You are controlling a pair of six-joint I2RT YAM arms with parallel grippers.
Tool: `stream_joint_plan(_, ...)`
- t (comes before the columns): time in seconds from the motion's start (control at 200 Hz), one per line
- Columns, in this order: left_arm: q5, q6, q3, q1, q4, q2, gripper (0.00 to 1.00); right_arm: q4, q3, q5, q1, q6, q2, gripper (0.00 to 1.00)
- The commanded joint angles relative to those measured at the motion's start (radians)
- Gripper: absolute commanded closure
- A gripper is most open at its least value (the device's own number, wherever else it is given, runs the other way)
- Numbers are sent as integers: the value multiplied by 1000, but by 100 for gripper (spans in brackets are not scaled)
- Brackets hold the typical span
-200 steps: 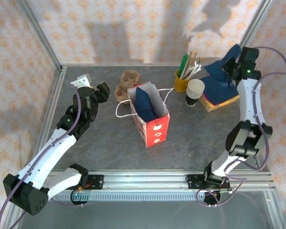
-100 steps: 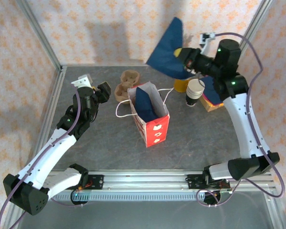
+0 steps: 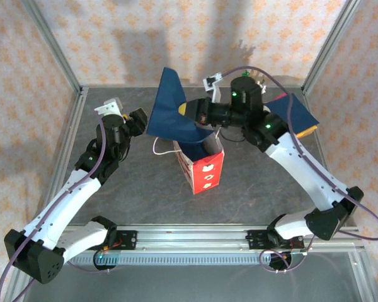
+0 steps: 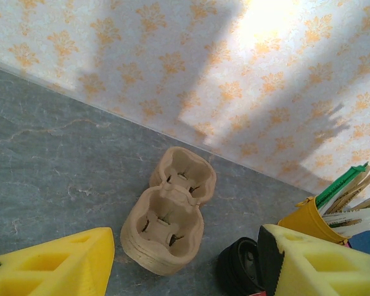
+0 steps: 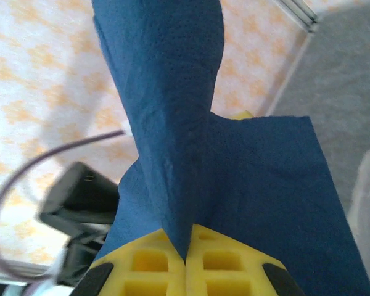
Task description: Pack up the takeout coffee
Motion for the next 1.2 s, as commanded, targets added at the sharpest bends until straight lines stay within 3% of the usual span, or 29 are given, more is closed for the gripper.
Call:
stream_joint_plan(0.0, 13, -8, 4, 9, 13, -4, 35, -131, 16, 185, 32, -91, 32, 100)
stream_joint_plan(0.21, 11, -8, -1, 8, 9, -6, 35, -322, 22, 445, 62, -180, 100, 100)
stream_joint_plan(0.42, 2, -6, -9, 8, 6, -18, 35, -348, -24, 526, 85, -213, 108, 100)
stream_joint_plan(0.776, 4, -12, -22, 9, 11, -23, 35, -525, 49, 721, 142, -278, 198, 100)
stream_joint_plan(0.961, 11, -15, -27, 10, 17, -22, 35, -565, 85, 729, 158, -286, 224, 100)
stream_joint_plan(1.106, 4, -11, -30, 8, 15, -22, 35, -536, 117, 683, 158, -288, 196, 77)
stream_joint_plan(1.196, -5, -6, -36, 10, 14, -21, 35, -516, 145, 675, 159, -298, 180, 70)
